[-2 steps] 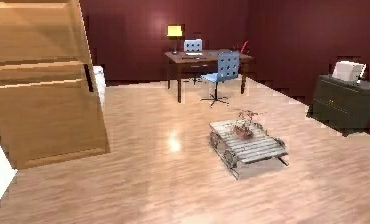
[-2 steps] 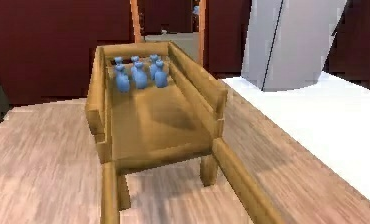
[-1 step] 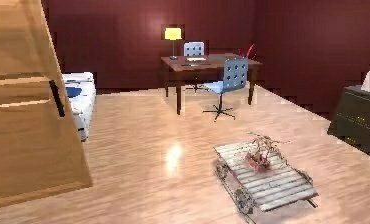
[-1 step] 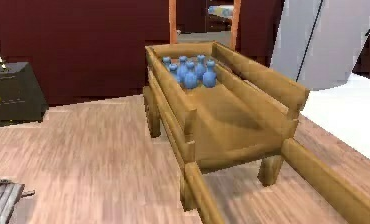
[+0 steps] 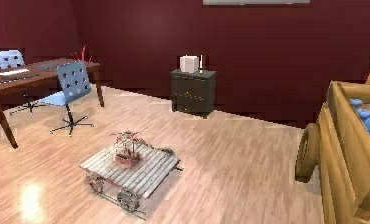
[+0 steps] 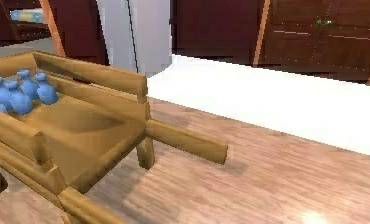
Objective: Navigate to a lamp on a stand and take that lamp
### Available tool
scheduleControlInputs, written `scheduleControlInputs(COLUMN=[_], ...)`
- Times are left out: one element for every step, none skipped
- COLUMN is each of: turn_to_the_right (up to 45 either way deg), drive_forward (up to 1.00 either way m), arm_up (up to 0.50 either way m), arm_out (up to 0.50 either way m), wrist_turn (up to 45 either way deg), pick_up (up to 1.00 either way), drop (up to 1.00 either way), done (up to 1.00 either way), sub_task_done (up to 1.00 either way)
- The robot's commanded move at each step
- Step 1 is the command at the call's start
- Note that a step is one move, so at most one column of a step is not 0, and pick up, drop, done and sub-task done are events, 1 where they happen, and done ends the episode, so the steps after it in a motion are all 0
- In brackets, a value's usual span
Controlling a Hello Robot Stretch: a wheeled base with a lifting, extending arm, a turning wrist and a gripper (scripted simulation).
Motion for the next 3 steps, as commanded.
scheduleControlInputs(turn_to_the_right=[12.0, 3.0, 0.0], drive_forward=[0.0, 0.0, 1.0], arm_up=[0.0, 0.0, 0.0], arm_out=[0.0, 0.0, 0.0], wrist_turn=[0.0, 0.0, 0.0], pick_up=[0.0, 0.0, 0.0], drop=[0.0, 0.0, 0.0], done=[0.0, 0.0, 0.0], sub_task_done=[0.0, 0.0, 0.0])
